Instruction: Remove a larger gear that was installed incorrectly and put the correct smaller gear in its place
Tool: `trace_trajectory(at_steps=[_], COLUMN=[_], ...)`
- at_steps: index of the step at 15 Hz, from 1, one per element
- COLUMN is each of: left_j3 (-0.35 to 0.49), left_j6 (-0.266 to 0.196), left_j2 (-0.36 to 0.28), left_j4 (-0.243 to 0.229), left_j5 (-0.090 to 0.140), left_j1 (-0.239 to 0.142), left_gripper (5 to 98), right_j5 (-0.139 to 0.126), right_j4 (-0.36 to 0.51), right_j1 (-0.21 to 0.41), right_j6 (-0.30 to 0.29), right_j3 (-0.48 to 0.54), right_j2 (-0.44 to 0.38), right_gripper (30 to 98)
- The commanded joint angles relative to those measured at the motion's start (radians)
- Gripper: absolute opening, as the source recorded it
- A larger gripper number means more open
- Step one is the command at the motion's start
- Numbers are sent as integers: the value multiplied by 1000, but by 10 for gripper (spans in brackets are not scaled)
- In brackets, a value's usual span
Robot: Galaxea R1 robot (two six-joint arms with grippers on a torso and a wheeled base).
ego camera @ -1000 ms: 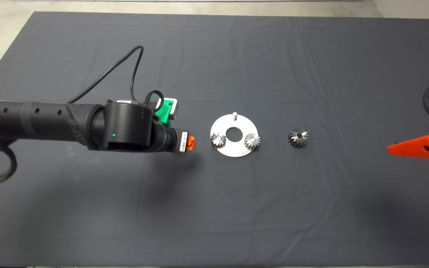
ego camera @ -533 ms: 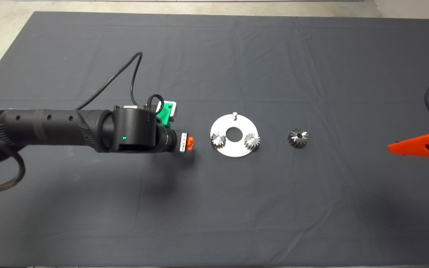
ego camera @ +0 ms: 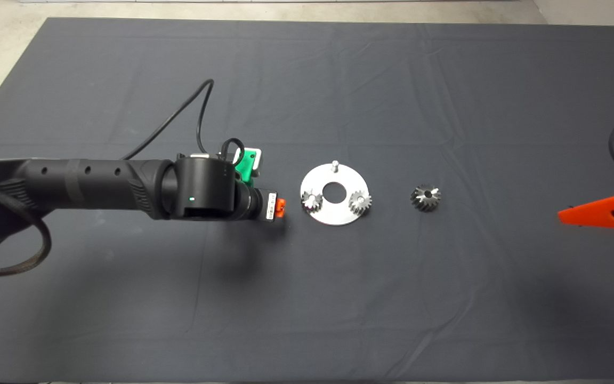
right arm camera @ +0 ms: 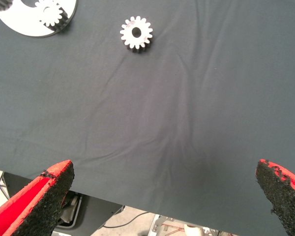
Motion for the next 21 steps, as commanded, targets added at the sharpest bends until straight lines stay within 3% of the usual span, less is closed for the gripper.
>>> trace_trajectory(at_steps=[1,14,21], left_j3=[-1,-52,-61], left_j6=[6,9,35], left_j2=[-1,18,15], left_j4=[14,46,50], left_j5=[4,6,6], left_j1=[-8,-8,-6], left_gripper=[964,943,837], right_j5=[-36,-37,-37], right_j4=[34,34,34], right_j1=[20,20,20], right_j6=[5,5,5], right_j3=[10,10,12], right_j2=[-2,-2,-2], right_gripper=[977,977,977])
